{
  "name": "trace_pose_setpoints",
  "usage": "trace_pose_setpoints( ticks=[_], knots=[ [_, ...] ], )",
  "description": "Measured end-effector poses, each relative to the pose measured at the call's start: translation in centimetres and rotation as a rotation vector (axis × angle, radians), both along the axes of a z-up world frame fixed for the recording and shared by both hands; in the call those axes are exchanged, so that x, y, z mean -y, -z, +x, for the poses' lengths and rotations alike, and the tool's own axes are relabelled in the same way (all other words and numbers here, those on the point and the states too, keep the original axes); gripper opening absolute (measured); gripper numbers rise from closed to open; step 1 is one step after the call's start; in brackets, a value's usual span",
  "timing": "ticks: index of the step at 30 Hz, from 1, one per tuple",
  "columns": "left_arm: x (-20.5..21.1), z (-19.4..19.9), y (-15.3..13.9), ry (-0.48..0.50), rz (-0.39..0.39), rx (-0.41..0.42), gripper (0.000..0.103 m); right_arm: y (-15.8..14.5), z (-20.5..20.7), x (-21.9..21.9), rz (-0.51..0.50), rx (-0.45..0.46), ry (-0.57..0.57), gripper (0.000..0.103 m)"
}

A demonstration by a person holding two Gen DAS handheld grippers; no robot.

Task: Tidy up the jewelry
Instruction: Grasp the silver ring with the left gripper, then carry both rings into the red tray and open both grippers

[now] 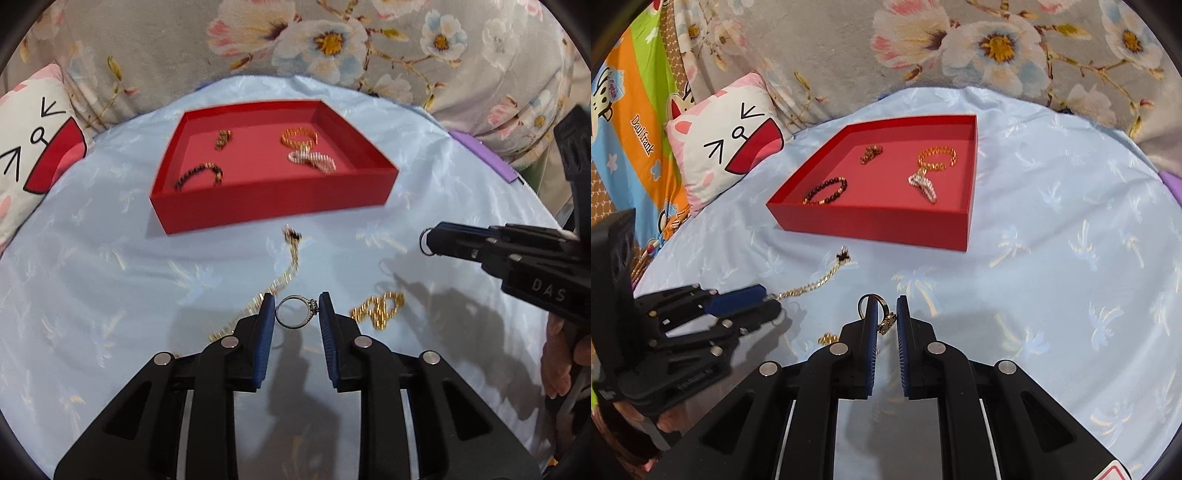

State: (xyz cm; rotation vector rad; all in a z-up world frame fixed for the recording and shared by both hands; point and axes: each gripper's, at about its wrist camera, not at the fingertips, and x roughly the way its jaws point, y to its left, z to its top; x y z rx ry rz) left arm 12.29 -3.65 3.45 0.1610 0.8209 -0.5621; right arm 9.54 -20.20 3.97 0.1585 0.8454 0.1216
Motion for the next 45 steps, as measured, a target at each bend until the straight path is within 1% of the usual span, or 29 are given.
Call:
trace_pose_setpoints(
  ticks=[3, 5, 8, 10, 13, 17, 20, 23, 26, 29, 31, 32, 37, 39, 40, 42, 45],
  knots=[
    [-0.4, 2.2, -2.3, -0.010, -0.025, 0.021, 0.024, -1.4, 1.6, 0.1, -0.020, 0.020, -0.008, 0.009],
    [-0.5, 4.3, -3.7, -0.024, -0.042, 0.036, 0.024, -2.3, 3.1, 0.2, -0.025, 0.034, -0.006, 0.009],
    [-0.1, 7.6, -5.0, -0.056, -0.045, 0.063, 0.024, -3.2, 6.2, 0.5, -0.003, 0.036, 0.000, 0.009],
    [0.3, 9.9, -5.5, -0.075, -0.053, 0.067, 0.024, -3.1, 8.7, 0.6, 0.027, 0.021, 0.000, 0.009],
    [1.0, 13.7, -5.3, -0.096, -0.060, 0.046, 0.024, -2.2, 11.8, 0.2, 0.061, -0.014, -0.001, 0.009],
    [2.0, 18.2, -3.8, -0.128, -0.027, 0.017, 0.024, -0.1, 15.2, -0.4, 0.078, -0.069, 0.000, 0.009],
    [2.2, 20.6, -2.7, -0.146, -0.011, -0.015, 0.024, 1.3, 16.7, -0.9, 0.076, -0.103, -0.003, 0.009],
    [2.3, 22.1, -1.7, -0.165, 0.004, -0.031, 0.024, 1.9, 17.5, -1.2, 0.062, -0.112, -0.004, 0.010],
    [2.3, 22.9, -1.2, -0.183, 0.006, -0.044, 0.024, 2.1, 17.7, -1.3, 0.037, -0.098, 0.010, 0.012],
    [2.3, 23.2, -0.9, -0.204, 0.022, -0.034, 0.026, 1.9, 17.3, -1.2, 0.014, -0.072, 0.021, 0.014],
    [2.1, 23.2, -0.9, -0.211, 0.017, -0.033, 0.034, 1.6, 17.2, -0.8, 0.015, -0.059, 0.027, 0.022],
    [2.1, 23.3, -1.0, -0.214, 0.013, -0.032, 0.038, 1.3, 17.0, -0.6, 0.019, -0.049, 0.034, 0.022],
    [1.1, 22.4, -1.9, -0.228, 0.010, -0.014, 0.041, 0.0, 15.4, 0.2, 0.016, -0.007, 0.052, 0.024],
    [0.4, 21.3, -2.6, -0.238, 0.010, 0.004, 0.048, -0.6, 14.0, 0.6, 0.020, 0.009, 0.053, 0.026],
    [0.0, 20.6, -2.9, -0.238, 0.008, 0.014, 0.049, -0.8, 13.1, 0.8, 0.018, 0.018, 0.054, 0.030],
    [-0.9, 18.7, -3.5, -0.237, 0.012, 0.042, 0.052, -1.3, 11.5, 1.1, 0.002, 0.036, 0.065, 0.033],
    [-1.8, 15.7, -3.9, -0.220, 0.020, 0.070, 0.053, -1.6, 8.8, 1.6, -0.005, 0.051, 0.079, 0.033]
  ],
)
